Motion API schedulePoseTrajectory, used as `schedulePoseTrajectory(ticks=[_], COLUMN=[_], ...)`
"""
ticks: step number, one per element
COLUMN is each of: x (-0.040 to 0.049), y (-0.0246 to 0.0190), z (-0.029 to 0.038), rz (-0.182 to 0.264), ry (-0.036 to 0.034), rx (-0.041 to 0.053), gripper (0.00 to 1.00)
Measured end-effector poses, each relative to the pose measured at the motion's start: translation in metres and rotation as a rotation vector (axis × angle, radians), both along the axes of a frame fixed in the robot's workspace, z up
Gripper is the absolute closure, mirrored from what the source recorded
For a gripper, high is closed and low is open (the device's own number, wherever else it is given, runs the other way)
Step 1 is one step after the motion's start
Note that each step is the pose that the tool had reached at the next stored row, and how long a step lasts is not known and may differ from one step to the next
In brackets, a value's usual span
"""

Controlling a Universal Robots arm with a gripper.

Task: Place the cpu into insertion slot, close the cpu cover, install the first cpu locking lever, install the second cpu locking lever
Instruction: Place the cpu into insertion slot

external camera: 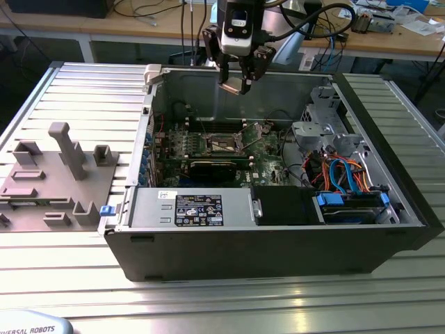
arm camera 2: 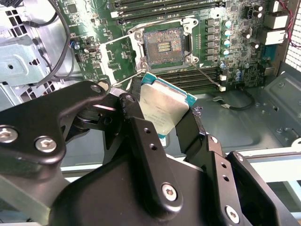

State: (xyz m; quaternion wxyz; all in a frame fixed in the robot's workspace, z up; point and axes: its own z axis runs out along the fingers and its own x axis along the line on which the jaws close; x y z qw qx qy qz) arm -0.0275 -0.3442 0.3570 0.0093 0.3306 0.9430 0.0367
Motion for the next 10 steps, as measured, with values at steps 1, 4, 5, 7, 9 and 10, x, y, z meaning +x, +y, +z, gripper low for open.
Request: schedulePoseTrajectory(ticks=[1,4,5,7,9,10], x=[0.0000,0.0000,0.0000,0.0000,0.0000,0.0001], y=[0.0000,0.0000,0.0000,0.0000,0.0000,0.0000], z=[-0.0001,0.0000,-0.0001,-0.0001,-0.0001,-0.0001], rz=[0.000,0.000,0.000,-0.001,0.000,0.000], ry=[-0.0001,-0.0001,-0.0001,-0.0001,-0.0001,-0.0001], rx=[0.0001,0.0001,0.0001,0.0001,0.0001,0.0002], gripper=[0.46,0.46,0.46,0.46,0.46,0.46])
